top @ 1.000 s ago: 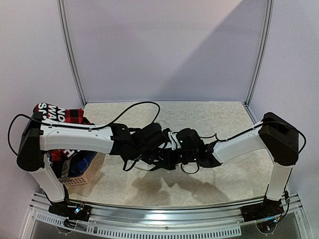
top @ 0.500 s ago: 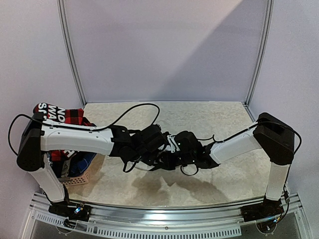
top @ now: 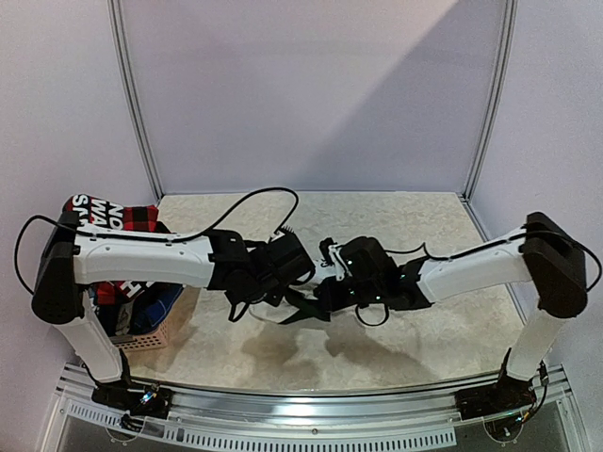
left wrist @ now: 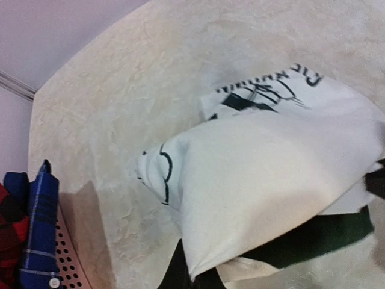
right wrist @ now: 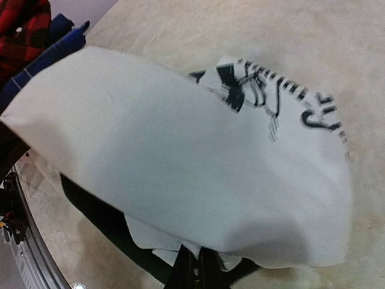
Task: Fold and stack the mixed laundry pile
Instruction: Pick up the crumpled T-shirt from the center of the board, then flatten out the crumpled T-shirt at the center of the board.
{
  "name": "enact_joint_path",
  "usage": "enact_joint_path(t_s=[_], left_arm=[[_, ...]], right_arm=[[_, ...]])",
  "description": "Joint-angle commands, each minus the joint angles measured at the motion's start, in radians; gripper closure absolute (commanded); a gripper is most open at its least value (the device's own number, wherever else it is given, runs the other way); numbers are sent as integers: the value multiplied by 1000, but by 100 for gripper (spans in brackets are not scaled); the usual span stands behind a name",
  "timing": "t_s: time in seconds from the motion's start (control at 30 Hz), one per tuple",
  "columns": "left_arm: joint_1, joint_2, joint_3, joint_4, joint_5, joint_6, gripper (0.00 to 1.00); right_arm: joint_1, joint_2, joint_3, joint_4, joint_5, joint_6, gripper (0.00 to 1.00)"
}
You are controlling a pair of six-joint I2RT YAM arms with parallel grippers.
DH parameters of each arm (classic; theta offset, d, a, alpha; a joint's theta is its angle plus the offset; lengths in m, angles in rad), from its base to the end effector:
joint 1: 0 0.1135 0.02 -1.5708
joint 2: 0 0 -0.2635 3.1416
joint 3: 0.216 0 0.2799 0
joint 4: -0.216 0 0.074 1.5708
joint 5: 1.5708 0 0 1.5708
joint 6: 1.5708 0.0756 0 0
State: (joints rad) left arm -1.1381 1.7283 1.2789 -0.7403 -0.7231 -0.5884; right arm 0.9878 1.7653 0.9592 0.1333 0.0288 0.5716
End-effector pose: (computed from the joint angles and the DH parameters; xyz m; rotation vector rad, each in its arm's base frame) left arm 0.2057 -0.3260 0.1877 0.4721 2.3046 0.2328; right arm 0.2333 0.3498 0.1231 -0.4736 2.3224 0.7786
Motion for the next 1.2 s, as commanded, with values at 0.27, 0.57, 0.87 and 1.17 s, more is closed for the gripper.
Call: enact_joint_path(t_s=[0.27,0.57,0.87,1.17], left_arm=[[-5,-139,248,-219,-181,104,100],[97,-75,404,-302,-86,175,100],[238,158,374,-158,210,237,100],[242,378,474,-67,214,256,100]], right_arm=[[-2,-673,-51,-424,318,-99,100],[-3,-974,-37,-592,559,-74,100],[-2,-1038,-134,-607,756,15,100],[-12,-931,-146,-625,889,85,100]])
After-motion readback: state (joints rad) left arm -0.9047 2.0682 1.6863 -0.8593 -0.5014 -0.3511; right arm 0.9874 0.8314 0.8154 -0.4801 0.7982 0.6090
